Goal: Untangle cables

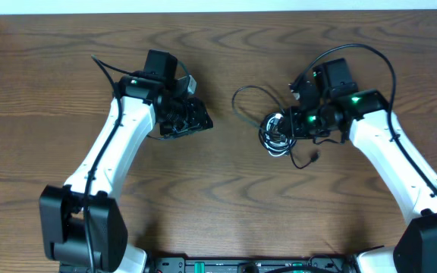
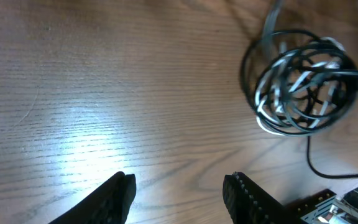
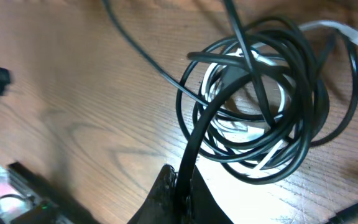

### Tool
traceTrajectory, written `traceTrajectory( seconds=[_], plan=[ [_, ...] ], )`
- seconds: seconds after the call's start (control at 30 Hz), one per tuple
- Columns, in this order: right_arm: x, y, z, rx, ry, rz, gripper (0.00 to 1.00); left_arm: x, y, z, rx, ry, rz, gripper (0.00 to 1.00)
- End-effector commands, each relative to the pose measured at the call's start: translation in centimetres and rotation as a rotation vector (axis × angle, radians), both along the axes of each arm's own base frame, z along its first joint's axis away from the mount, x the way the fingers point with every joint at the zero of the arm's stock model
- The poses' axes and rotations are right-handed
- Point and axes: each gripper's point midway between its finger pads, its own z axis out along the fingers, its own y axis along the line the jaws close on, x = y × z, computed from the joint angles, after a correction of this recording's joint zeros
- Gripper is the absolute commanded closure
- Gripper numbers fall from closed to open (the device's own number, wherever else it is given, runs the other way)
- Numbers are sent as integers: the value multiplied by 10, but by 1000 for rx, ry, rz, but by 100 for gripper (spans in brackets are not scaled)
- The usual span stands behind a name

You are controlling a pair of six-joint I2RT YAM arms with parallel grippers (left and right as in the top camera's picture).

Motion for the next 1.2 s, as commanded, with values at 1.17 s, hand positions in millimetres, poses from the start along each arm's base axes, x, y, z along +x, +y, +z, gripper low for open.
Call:
traceTrajectory(
  seconds=[1.17],
  plan=[
    [-17, 14, 204, 805, -192, 212, 99, 12, -19, 5, -95, -84, -122, 48]
  ],
)
